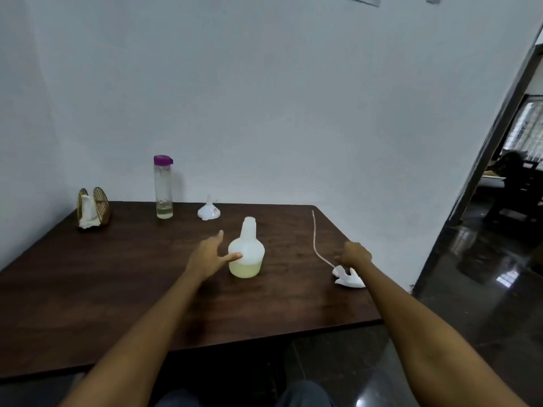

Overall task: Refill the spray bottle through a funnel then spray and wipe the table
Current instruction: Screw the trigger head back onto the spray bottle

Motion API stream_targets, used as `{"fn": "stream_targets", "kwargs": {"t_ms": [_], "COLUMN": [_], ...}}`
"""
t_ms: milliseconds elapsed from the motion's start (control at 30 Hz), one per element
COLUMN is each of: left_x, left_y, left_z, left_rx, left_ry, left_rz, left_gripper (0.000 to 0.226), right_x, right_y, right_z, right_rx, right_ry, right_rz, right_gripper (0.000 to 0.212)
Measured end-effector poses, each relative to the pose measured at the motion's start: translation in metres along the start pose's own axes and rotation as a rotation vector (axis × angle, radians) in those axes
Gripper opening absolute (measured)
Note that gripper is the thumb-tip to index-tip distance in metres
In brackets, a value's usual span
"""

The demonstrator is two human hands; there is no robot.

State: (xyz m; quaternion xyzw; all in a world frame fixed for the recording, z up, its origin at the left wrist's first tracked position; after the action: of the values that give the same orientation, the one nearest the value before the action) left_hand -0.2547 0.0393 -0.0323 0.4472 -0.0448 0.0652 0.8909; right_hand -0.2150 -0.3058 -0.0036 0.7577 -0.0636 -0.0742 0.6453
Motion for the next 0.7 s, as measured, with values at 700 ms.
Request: {"fn": "stream_targets", "kwargs": {"t_ms": [700], "left_x": [0.031], "left_y": [-0.026], "left_z": [0.037], "left_rx": [-0.044], "left_ry": [0.139], "left_rz": [-0.017], "left_gripper": [0.068], "right_x": [0.020], "right_y": [-0.055], "right_z": [0.050], "right_rx": [0.423], "right_ry": [-0.200], "right_rz": [-0.021], "right_gripper": [0.073]}}
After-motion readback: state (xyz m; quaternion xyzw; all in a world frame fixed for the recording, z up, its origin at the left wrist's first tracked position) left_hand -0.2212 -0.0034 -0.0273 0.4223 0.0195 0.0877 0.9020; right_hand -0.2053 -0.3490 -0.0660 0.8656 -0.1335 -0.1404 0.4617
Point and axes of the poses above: each hand's wrist, its own x-axis towards the middle knuckle, its own y-axis out of the back of the hand, z = x × y, the point moved 3 cm from there along x, towards the middle knuckle, and after that the axes turned 2 degrees about y, right-handed, at the moved point
